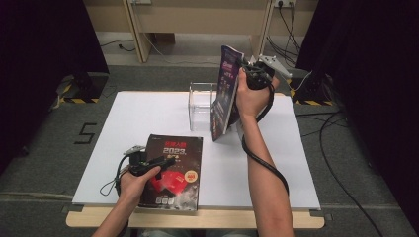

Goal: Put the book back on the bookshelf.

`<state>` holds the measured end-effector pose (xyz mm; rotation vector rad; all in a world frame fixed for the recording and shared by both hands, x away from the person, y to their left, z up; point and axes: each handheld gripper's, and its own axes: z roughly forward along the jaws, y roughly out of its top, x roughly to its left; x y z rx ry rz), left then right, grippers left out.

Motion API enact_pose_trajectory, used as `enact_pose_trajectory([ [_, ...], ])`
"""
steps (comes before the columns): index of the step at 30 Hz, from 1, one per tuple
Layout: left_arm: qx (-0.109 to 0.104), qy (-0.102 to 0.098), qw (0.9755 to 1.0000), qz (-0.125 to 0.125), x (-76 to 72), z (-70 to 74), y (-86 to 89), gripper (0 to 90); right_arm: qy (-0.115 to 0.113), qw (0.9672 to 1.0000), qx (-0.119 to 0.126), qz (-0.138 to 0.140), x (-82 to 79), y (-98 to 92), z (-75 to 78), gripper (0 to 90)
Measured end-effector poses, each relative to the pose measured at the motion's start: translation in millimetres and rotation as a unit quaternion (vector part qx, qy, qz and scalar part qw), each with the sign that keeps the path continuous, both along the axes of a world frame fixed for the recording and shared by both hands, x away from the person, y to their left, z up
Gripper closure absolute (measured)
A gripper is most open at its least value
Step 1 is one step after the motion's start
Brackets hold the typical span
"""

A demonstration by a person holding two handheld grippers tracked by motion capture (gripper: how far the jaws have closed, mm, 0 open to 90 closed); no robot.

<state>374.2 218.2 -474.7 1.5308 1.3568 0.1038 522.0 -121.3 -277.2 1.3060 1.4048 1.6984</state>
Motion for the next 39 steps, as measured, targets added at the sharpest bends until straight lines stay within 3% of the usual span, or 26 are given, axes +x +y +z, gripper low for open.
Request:
enact_pose_trajectory([
  [7, -0.001, -0.002, 1.0000, 0.001, -0.2, 0.2, 0.9, 36.4, 0.005, 0.9998, -0.020, 0.004, -6.5, 7.0, -22.7, 83.0],
  [12, 0.000, 0.000, 1.0000, 0.000, -0.3, -0.8, -0.2, 36.4, 0.000, 0.9996, -0.029, 0.007, -21.6, 5.8, -27.5, 82.3],
  [14, -0.001, 0.000, 1.0000, 0.000, -0.3, -0.7, -0.2, 36.4, 0.007, 0.9995, -0.031, 0.007, -29.2, 2.6, -29.2, 81.6],
  [22, -0.001, 0.000, 1.0000, -0.002, -1.1, -0.8, -3.7, 36.4, 0.061, 0.9968, -0.041, 0.031, -57.1, -14.7, -36.6, 77.9],
  [27, -0.002, 0.001, 1.0000, -0.006, -1.7, -1.4, -6.5, 36.4, 0.104, 0.9927, -0.043, 0.042, -67.3, -26.7, -36.7, 75.6],
  [35, -0.003, 0.002, 1.0000, -0.005, -1.9, -1.4, -6.0, 36.4, 0.134, 0.9884, -0.050, 0.051, -74.4, -36.2, -33.9, 69.9],
  [39, -0.004, 0.001, 1.0000, -0.004, -2.0, -0.9, -5.7, 36.4, 0.151, 0.9856, -0.036, 0.066, -76.6, -40.6, -30.5, 66.2],
])
